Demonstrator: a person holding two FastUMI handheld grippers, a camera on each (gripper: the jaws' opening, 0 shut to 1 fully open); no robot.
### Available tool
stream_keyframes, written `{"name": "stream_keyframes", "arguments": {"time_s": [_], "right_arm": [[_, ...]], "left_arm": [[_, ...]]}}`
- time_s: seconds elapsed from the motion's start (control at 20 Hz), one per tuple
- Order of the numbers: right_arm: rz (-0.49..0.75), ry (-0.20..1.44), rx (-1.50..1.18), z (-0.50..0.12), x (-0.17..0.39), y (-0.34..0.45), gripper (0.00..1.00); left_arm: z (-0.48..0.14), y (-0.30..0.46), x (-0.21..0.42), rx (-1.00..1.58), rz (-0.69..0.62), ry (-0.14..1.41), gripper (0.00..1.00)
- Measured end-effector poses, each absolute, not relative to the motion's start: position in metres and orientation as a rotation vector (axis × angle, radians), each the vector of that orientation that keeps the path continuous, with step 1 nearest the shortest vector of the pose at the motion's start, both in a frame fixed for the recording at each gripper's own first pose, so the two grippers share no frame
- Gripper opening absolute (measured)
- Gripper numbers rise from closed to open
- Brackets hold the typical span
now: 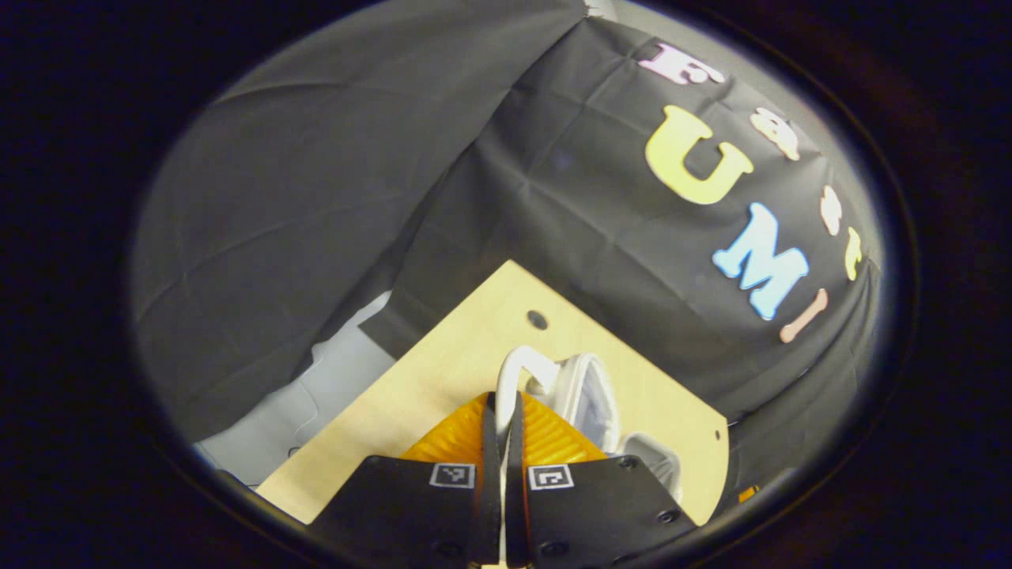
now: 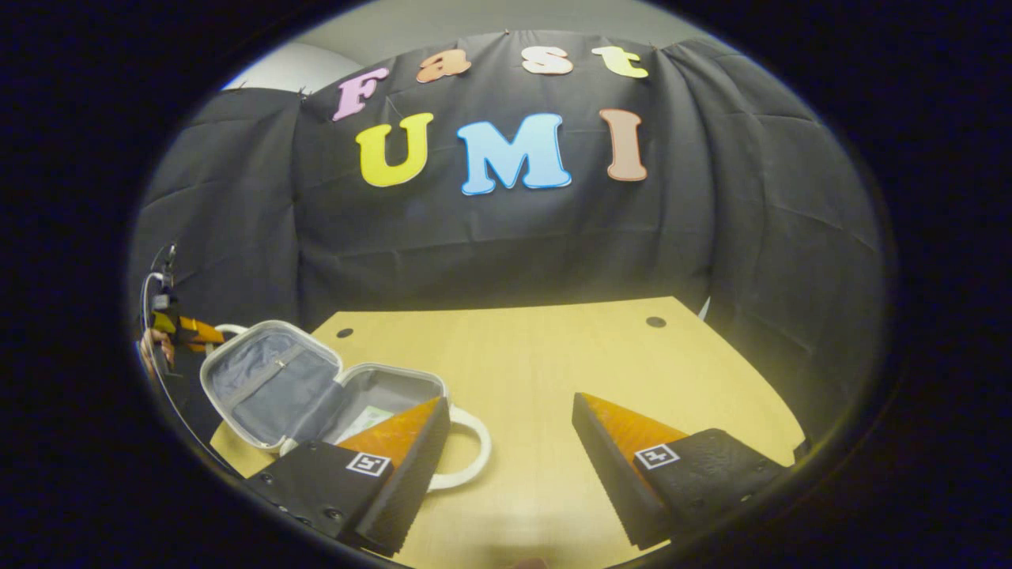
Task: First open the suitcase, pack the skin care products into it, and then close the suitcase.
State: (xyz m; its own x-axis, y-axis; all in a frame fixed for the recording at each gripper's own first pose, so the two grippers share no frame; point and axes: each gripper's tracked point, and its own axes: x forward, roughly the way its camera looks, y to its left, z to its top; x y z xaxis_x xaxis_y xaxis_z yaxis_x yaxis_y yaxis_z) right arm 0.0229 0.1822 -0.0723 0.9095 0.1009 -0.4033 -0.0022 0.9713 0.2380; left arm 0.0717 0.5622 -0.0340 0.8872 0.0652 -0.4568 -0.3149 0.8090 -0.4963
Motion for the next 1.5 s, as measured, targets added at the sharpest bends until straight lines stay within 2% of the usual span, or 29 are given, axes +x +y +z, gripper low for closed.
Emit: {"name": "stream_keyframes", "arguments": {"time_s": [0.3,0.5,0.7,0.85,1.15,1.5], "right_arm": [[0.109,0.366,0.238,-0.071,0.019,0.144,0.96],[0.151,0.341,0.216,-0.076,0.008,0.112,0.96],[0.183,0.313,0.188,-0.076,0.001,0.076,0.96],[0.198,0.298,0.180,-0.077,-0.006,0.050,0.95],[0.188,0.329,0.192,-0.097,-0.014,0.024,0.95],[0.172,0.359,0.174,-0.104,-0.027,0.023,0.95]], "left_arm": [[0.067,0.398,0.069,-0.423,0.085,0.333,0.10],[0.076,0.265,0.073,-0.321,-0.001,0.319,0.10],[0.029,0.157,0.079,-0.242,-0.055,0.348,0.10],[-0.011,0.107,0.083,-0.231,-0.074,0.378,0.10],[-0.086,0.051,0.090,-0.176,-0.100,0.452,0.10],[-0.157,0.024,0.099,-0.124,-0.115,0.563,0.10]]}}
